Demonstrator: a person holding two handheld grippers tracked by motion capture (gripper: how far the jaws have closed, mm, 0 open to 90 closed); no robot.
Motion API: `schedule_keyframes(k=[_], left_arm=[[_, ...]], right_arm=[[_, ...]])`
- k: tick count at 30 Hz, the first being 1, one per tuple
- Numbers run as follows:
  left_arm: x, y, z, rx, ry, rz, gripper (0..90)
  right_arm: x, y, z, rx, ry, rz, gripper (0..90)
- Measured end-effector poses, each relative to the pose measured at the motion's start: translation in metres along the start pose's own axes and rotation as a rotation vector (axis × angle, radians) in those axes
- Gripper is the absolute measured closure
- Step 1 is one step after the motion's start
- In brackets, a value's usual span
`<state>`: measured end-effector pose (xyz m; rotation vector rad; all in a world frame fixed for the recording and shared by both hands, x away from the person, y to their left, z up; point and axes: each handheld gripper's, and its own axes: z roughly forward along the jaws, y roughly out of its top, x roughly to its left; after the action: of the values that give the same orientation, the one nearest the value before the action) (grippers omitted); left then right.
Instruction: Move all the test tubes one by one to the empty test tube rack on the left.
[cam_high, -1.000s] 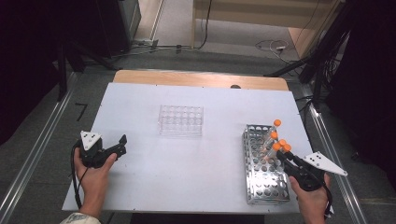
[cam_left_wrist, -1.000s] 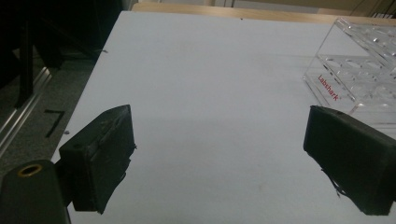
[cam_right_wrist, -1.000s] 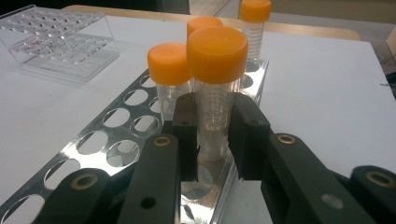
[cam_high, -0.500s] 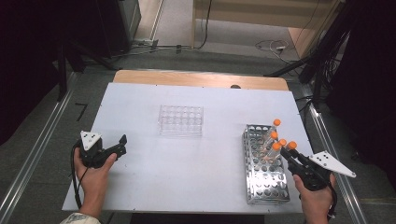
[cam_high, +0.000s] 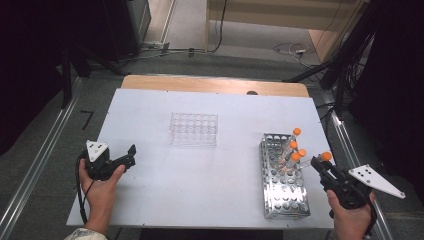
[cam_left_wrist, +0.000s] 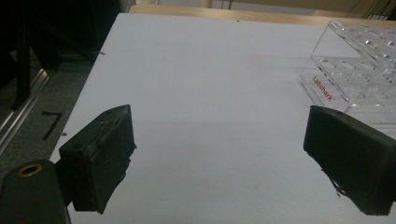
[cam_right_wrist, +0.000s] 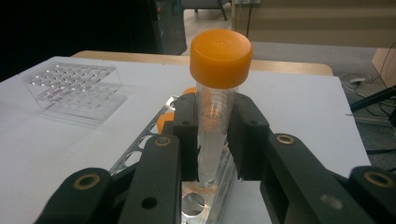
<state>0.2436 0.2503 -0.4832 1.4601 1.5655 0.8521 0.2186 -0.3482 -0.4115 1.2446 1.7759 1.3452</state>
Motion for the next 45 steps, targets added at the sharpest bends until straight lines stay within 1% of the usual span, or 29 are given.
schedule_keyframes(k=[2,3,7,8,9,10,13,14,15,16,17,18,19,20,21,25,26,27,28,29,30,31,33,35,36,38,40,41,45], left_arm=[[-0.001,0.001,0.000,-0.001,-0.006,-0.002,10.0],[-0.002,0.002,-0.001,0.001,-0.016,-0.002,10.0],[-0.004,0.004,-0.002,-0.002,-0.024,-0.013,9.8],[-0.006,0.007,-0.003,-0.005,-0.036,-0.017,9.8],[-0.006,0.007,-0.003,-0.005,-0.036,-0.017,9.8],[-0.008,0.009,-0.003,-0.010,-0.045,-0.019,9.8],[-0.010,0.011,-0.003,-0.010,-0.053,-0.019,9.8],[-0.012,0.011,-0.004,-0.015,-0.065,-0.019,9.9],[-0.012,0.011,-0.004,-0.015,-0.065,-0.019,9.8],[-0.012,0.011,-0.004,-0.015,-0.072,-0.018,9.9],[-0.013,0.012,-0.004,-0.018,-0.077,-0.020,9.9],[-0.014,0.012,-0.005,-0.022,-0.088,-0.023,9.9],[-0.016,0.013,-0.004,-0.017,-0.099,-0.024,10.0],[-0.016,0.013,-0.004,-0.017,-0.099,-0.024,10.1],[-0.018,0.013,-0.004,-0.022,-0.118,-0.023,10.2],[-0.024,0.015,-0.003,-0.019,-0.139,-0.024,10.1],[-0.026,0.016,-0.003,-0.019,-0.149,-0.023,10.2],[-0.026,0.016,-0.003,-0.019,-0.149,-0.023,10.1],[-0.029,0.017,-0.003,-0.018,-0.162,-0.025,10.2],[-0.029,0.017,-0.003,-0.018,-0.162,-0.025,10.2],[-0.031,0.018,-0.003,-0.020,-0.168,-0.027,10.3],[-0.033,0.019,-0.003,-0.019,-0.173,-0.028,10.3],[-0.037,0.021,-0.003,-0.020,-0.197,-0.026,10.3],[-0.039,0.022,-0.003,-0.018,-0.203,-0.029,10.5],[-0.041,0.023,-0.003,-0.013,-0.212,-0.027,10.5],[-0.045,0.025,-0.003,-0.013,-0.225,-0.024,10.5],[-0.051,0.028,-0.003,-0.016,-0.246,-0.022,10.5],[-0.051,0.028,-0.003,-0.016,-0.246,-0.022,10.5],[-0.060,0.035,-0.003,-0.023,-0.269,-0.007,10.5]], right_arm=[[0.001,0.002,-0.003,0.005,0.001,0.000,72.2],[0.001,0.004,-0.004,0.009,0.006,0.000,72.2],[0.005,0.009,-0.009,0.038,0.014,-0.004,72.2],[0.005,0.009,-0.010,0.043,0.018,-0.003,72.2],[0.006,0.009,-0.011,0.052,0.024,0.002,72.2],[0.008,0.009,-0.011,0.058,0.026,0.000,72.2],[0.013,0.009,-0.012,0.065,0.041,-0.012,72.2],[0.015,0.009,-0.013,0.066,0.046,-0.014,72.2],[0.015,0.009,-0.013,0.066,0.046,-0.014,72.2],[0.019,0.010,-0.014,0.070,0.060,-0.021,72.2],[0.019,0.010,-0.014,0.070,0.060,-0.021,72.2],[0.021,0.011,-0.014,0.069,0.070,-0.024,72.2],[0.026,0.014,-0.015,0.067,0.094,-0.040,72.2],[0.030,0.015,-0.014,0.065,0.109,-0.049,72.2],[0.033,0.017,-0.013,0.066,0.123,-0.063,72.2],[0.047,0.025,-0.003,0.071,0.182,-0.091,72.2],[0.051,0.027,0.000,0.072,0.191,-0.099,72.2],[0.051,0.027,0.000,0.072,0.191,-0.099,72.2],[0.058,0.030,0.007,0.078,0.215,-0.112,72.2],[0.058,0.030,0.007,0.078,0.215,-0.112,72.2],[0.065,0.032,0.014,0.084,0.239,-0.119,72.2],[0.068,0.034,0.017,0.089,0.248,-0.125,72.2],[0.075,0.036,0.023,0.099,0.263,-0.132,72.2],[0.078,0.037,0.027,0.104,0.272,-0.134,72.2],[0.084,0.038,0.033,0.113,0.286,-0.139,72.2],[0.089,0.039,0.040,0.121,0.301,-0.146,72.2],[0.096,0.040,0.046,0.130,0.310,-0.146,72.2],[0.099,0.040,0.050,0.137,0.312,-0.149,72.2],[0.111,0.040,0.063,0.165,0.322,-0.157,72.2]])
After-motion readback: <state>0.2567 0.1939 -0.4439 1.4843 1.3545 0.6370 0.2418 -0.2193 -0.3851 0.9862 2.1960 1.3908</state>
